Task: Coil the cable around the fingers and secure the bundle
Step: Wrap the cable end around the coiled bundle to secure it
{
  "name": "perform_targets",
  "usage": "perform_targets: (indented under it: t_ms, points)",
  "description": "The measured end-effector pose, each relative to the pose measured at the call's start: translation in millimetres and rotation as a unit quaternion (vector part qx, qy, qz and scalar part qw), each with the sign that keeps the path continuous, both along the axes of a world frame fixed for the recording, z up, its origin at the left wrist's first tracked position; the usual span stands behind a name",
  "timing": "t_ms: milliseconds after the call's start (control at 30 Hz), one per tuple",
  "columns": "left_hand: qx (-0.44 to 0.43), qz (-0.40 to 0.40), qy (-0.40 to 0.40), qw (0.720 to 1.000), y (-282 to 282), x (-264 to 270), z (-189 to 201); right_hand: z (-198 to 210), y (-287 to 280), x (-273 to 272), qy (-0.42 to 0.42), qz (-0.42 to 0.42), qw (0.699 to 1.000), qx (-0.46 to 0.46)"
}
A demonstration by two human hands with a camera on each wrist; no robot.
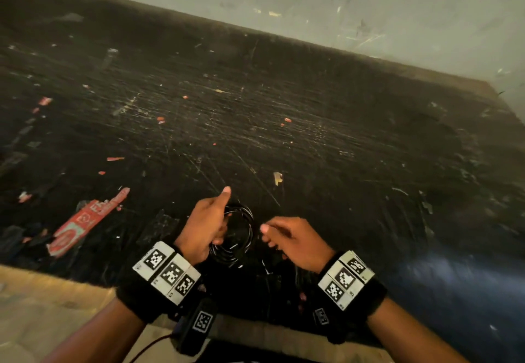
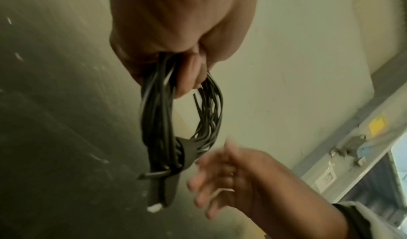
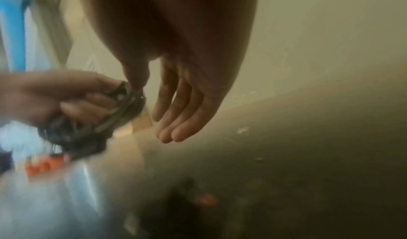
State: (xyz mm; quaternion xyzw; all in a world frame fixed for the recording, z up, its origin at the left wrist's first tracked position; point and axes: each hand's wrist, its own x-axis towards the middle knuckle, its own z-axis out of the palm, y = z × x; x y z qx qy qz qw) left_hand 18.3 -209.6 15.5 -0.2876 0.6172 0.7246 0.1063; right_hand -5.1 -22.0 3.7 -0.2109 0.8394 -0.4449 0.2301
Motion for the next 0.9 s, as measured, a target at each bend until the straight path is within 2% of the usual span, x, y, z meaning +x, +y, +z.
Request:
perform_targets:
  t_ms: [67, 133, 200, 267, 333, 433, 500, 533, 600, 700, 800, 900]
  points:
    - [-0.036, -0.002, 0.011, 0.999, -5.7, 2.2, -2.9, -11.7, 12.9, -0.1, 0.082, 0.109, 0.982, 0.133]
    - [-0.046, -0.012, 0.015, 0.999, -9.8, 4.2, -5.2, -21.4, 21.3, 3.0, 0.126, 0.198, 0.941, 0.243]
    - [-0.051, -0.023, 0.015, 0.998, -11.7, 6.4, -5.1, -24.6, 22.0, 7.6, 0.141, 0.218, 0.926, 0.274]
    - [-0.065, -0.035, 0.027, 0.997, -11.5, 7.5, -5.9, -25.3, 19.2, 9.6, 0.152, 0.209, 0.925, 0.277]
    - [-0.091, -0.057, 0.046, 0.993, -9.6, 9.3, -6.6, -20.6, 15.5, 10.4, 0.159, 0.175, 0.935, 0.264]
    - [-0.101, -0.102, 0.076, 0.987, -4.2, 13.3, -1.3, -11.1, 13.1, 4.3, 0.136, 0.043, 0.980, 0.140]
    - [-0.072, -0.131, 0.073, 0.986, 1.3, 13.9, 5.0, 2.6, 9.0, -1.0, 0.132, -0.047, 0.988, 0.060]
    - [-0.048, -0.130, 0.073, 0.988, 4.9, 13.4, 7.6, 10.7, 6.5, -2.9, 0.150, -0.067, 0.986, 0.029]
    - [-0.010, -0.097, 0.086, 0.992, 12.1, 9.4, 11.5, 25.9, 1.3, -3.2, 0.188, -0.063, 0.980, -0.013]
    - [0.014, -0.049, 0.107, 0.993, 21.0, 3.1, 17.0, 42.1, -3.2, 0.3, 0.231, -0.051, 0.971, -0.026]
    - [-0.015, -0.066, 0.136, 0.988, 26.2, 1.4, 21.2, 47.9, -2.5, 0.3, 0.257, -0.055, 0.965, -0.020]
    - [-0.061, -0.097, 0.184, 0.976, 30.2, 2.7, 22.6, 52.0, 1.1, -2.4, 0.245, -0.043, 0.968, 0.013]
